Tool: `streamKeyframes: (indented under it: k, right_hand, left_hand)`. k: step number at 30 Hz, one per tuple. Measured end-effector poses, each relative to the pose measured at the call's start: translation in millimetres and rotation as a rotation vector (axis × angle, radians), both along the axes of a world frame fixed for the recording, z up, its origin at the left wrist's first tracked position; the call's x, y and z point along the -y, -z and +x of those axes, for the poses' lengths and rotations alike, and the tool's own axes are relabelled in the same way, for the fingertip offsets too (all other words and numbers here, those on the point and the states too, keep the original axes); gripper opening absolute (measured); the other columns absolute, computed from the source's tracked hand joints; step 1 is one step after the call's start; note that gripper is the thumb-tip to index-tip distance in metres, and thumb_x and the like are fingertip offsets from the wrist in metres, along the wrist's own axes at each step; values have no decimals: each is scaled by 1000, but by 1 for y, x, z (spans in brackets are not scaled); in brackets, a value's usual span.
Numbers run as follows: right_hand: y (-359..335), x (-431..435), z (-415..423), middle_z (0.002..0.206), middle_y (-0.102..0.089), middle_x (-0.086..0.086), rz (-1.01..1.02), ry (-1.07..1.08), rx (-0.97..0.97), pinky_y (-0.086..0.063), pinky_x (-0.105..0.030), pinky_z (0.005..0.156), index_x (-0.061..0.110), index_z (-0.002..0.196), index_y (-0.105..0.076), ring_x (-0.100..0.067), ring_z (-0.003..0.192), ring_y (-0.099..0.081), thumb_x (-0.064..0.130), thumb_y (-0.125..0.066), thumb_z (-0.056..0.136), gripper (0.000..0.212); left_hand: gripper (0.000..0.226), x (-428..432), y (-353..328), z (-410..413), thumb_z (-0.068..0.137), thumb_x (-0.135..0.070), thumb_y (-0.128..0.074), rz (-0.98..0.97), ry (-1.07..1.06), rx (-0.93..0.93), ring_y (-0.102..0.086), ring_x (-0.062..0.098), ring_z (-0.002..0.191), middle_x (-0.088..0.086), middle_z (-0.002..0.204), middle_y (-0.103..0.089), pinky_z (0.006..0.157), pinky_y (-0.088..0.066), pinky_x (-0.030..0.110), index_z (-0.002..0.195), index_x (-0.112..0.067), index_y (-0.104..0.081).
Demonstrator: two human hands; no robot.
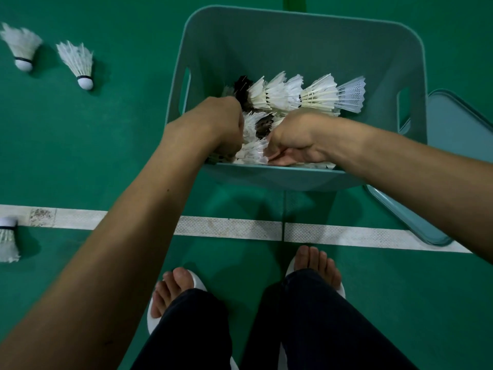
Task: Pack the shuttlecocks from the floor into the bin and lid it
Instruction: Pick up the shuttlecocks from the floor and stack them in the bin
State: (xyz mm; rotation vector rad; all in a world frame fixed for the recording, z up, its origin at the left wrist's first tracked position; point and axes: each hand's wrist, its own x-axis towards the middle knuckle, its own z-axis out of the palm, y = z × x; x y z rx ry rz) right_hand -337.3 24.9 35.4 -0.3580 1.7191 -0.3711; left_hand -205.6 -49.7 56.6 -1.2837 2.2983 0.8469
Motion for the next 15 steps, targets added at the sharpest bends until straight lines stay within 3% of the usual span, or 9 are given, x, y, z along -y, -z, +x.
streamKeyframes:
  k: [2,4,6,9,12,13,15]
  right_hand:
    - [2,-2,-2,81,-63,-11,-5,-31,18,-59,-22,68,2,80,-56,-14,72,-63,-9,-55,98,22]
    - [3,-4,-4,88,-70,-11,-22,-120,-21,-59,-29,82,5,81,-61,-18,79,-66,-3,-60,97,19]
    - [-1,-3,-9,94,-77,-15,-68,-238,-113,-59,-38,87,3,86,-68,-24,83,-69,2,-69,93,7]
    - [-11,-4,-19,85,-78,-20,-173,-401,-236,-61,-46,81,-2,97,-73,-32,80,-77,1,-76,84,13]
    - [-19,-6,-27,84,-75,-26,-352,-529,-346,-52,-37,61,2,86,-77,-25,64,-64,2,-74,80,7]
    - [-20,-6,-30,84,-77,-21,-402,-562,-380,-52,-35,59,5,85,-79,-22,64,-62,5,-74,81,6]
    - [-19,-6,-36,83,-79,-2,-442,-596,-387,-60,-38,72,11,89,-81,-17,73,-70,9,-76,83,8]
  left_hand:
    - [18,1,2,1,82,0,-76,31,17,13,-64,22,74,7,92,-67,60,-50,32,89,-16,-70]
    - [18,3,3,3,83,-2,-75,47,39,22,-66,25,75,7,93,-67,61,-54,34,88,-17,-66]
    - [18,3,4,3,83,-2,-74,56,61,20,-69,29,76,8,93,-67,66,-60,40,88,-17,-64]
    - [19,3,3,4,84,-1,-70,68,86,-9,-67,28,82,5,93,-66,67,-59,40,89,-18,-62]
    - [25,6,1,6,82,2,-72,63,79,-62,-61,23,87,1,91,-62,62,-47,31,90,-18,-60]
    - [27,8,0,7,80,3,-75,53,69,-81,-61,22,87,1,90,-61,60,-44,30,89,-18,-60]
    - [32,8,1,8,73,1,-82,11,57,-109,-60,21,84,1,89,-62,59,-44,30,87,-18,-60]
